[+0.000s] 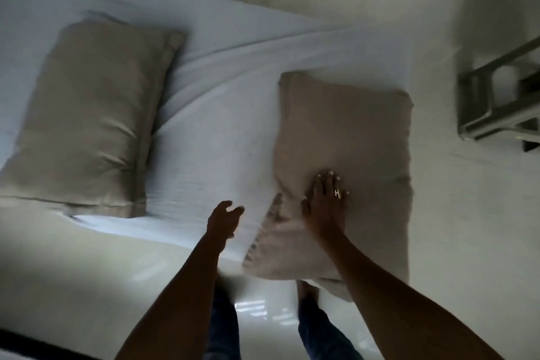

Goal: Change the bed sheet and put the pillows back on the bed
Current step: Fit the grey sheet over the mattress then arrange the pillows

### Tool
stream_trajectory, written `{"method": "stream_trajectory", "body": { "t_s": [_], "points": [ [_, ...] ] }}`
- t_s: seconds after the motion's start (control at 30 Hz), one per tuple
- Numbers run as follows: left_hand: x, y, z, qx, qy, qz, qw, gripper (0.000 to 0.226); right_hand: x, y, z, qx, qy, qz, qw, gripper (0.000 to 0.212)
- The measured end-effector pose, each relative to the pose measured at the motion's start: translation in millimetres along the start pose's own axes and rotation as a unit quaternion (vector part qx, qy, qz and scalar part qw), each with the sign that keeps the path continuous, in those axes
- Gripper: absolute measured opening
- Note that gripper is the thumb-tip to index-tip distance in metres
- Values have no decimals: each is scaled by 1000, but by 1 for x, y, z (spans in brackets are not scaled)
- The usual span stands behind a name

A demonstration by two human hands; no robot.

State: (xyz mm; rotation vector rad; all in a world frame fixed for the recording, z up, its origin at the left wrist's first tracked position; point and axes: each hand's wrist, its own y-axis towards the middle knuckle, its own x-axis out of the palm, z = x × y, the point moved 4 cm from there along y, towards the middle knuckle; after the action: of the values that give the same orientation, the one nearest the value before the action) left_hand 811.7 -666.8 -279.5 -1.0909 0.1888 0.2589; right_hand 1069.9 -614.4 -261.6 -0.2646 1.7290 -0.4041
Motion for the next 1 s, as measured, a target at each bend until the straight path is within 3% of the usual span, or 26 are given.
{"method": "stream_trajectory", "body": {
  "t_s": [0.1, 0.2, 0.3, 0.33, 0.47, 0.57, 0.6, 0.7, 0.77, 0.8, 0.9, 0.97, 1.0],
  "points": [
    [-91, 22, -25, -32, -196, 89, 976, 72, 21, 3, -60, -33, -21, -7, 999, 72],
    [-192, 43, -31, -34, -361, 188, 913, 62, 47, 6, -113, -12, -4, -37, 999, 61],
    [-286, 70, -39, -24, -445, 202, 872, 88, 75, 7, -180, 15, 93, -137, 986, 53],
    [-309, 74, -35, -15, -450, 192, 872, 85, 77, 8, -206, 10, 129, -154, 980, 50],
    [-362, 96, -32, -16, -436, 154, 886, 29, 81, 35, -347, -86, 177, -151, 969, 45],
    [-360, 99, -43, -29, -457, 115, 881, 10, 75, 53, -429, -44, 258, -177, 949, 56],
    [-360, 97, -43, -25, -456, 87, 885, 6, 73, 60, -453, -12, 309, -186, 933, 61],
    [-354, 77, -29, 12, -447, -53, 893, 11, 58, 78, -508, 69, 469, -172, 864, 110],
    [-354, 62, -28, 28, -414, -125, 901, 18, 48, 85, -522, 98, 505, -143, 846, 126],
    [-357, 57, -32, 30, -379, -144, 914, 20, 48, 89, -521, 108, 503, -140, 846, 119],
    [-365, 46, -56, 30, -180, -194, 964, 13, 49, 93, -503, 105, 457, -112, 876, 49],
    [-373, 51, -78, -3, -145, -154, 977, 9, 41, 89, -497, 70, 475, -82, 873, 25],
    [-379, 55, -90, -24, -181, -100, 978, 4, 36, 86, -498, 42, 491, -78, 867, 18]
  ]
}}
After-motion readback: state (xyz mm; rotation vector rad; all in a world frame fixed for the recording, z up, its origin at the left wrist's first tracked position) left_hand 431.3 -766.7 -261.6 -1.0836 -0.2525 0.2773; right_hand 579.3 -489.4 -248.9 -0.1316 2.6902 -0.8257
